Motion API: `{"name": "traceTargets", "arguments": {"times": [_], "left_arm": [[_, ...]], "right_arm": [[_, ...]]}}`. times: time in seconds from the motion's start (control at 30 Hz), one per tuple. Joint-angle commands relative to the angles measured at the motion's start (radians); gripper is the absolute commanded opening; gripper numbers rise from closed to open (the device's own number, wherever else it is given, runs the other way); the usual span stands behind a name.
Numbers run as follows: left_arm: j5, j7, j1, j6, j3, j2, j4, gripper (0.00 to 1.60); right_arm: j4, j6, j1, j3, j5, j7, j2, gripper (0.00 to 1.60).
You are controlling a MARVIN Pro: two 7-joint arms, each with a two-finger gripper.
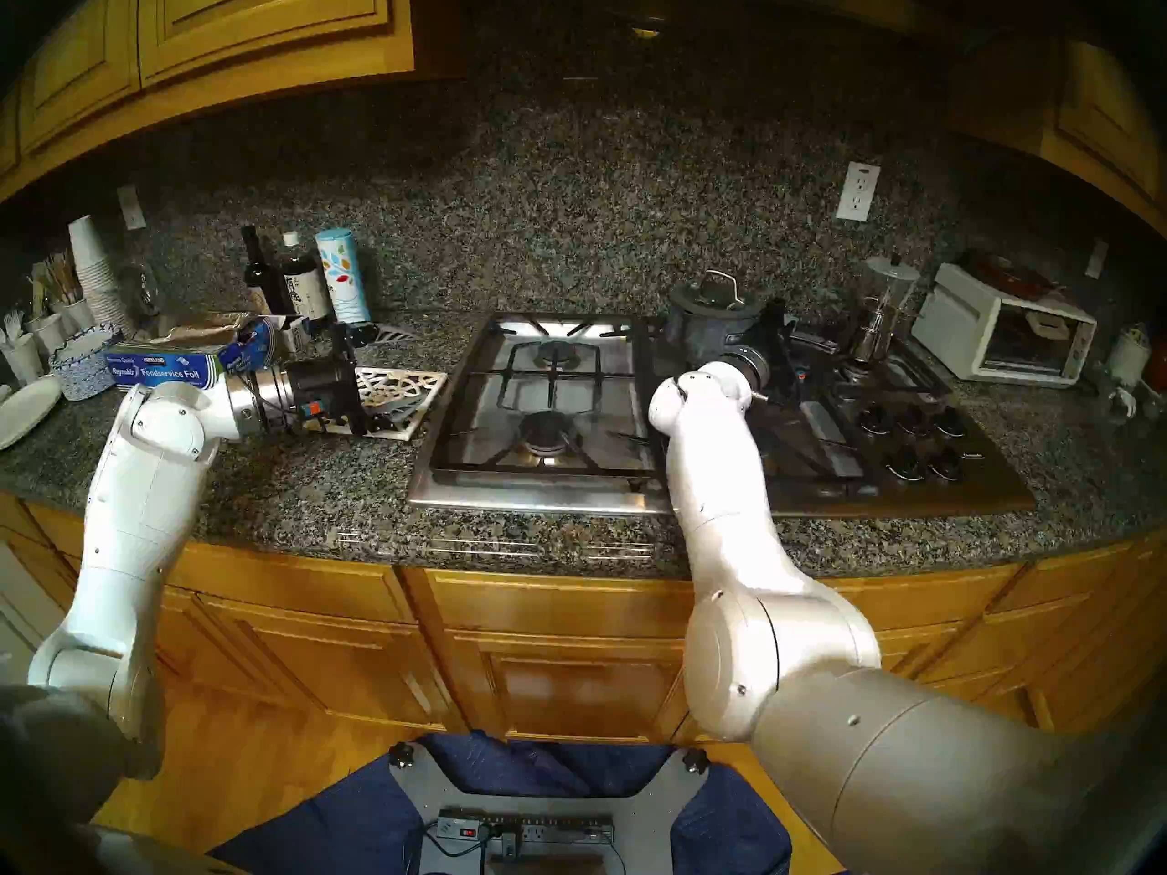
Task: Pick up the pot, put it on the stove, take off the pot lid
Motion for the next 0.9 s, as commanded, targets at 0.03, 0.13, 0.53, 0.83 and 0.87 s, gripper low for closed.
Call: {"name": "traceTargets", "arguments": {"times": [0.03,0.13,0.53,0.83,0.87], "left_arm": [[-0.011,0.009,-0.035,-0.002,-0.011,0.002,-0.019,1.6],[-0.01,0.009,-0.035,-0.002,-0.011,0.002,-0.019,1.6],[-0.01,0.009,-0.034,-0.002,-0.011,0.002,-0.019,1.6],[-0.009,0.009,-0.034,-0.002,-0.011,0.002,-0.019,1.6],[-0.009,0.009,-0.034,-0.002,-0.011,0.002,-0.019,1.6]], "right_arm": [[-0.037,-0.008,0.026,-0.02,-0.013,0.038,-0.01,0.0],[-0.047,-0.017,0.027,-0.019,-0.013,0.036,-0.012,0.0],[-0.089,-0.028,0.027,-0.025,-0.013,0.024,-0.016,0.0],[-0.125,-0.042,0.026,-0.02,-0.002,0.007,-0.026,0.0],[-0.133,-0.045,0.029,-0.02,-0.002,0.004,-0.026,0.0]]}}
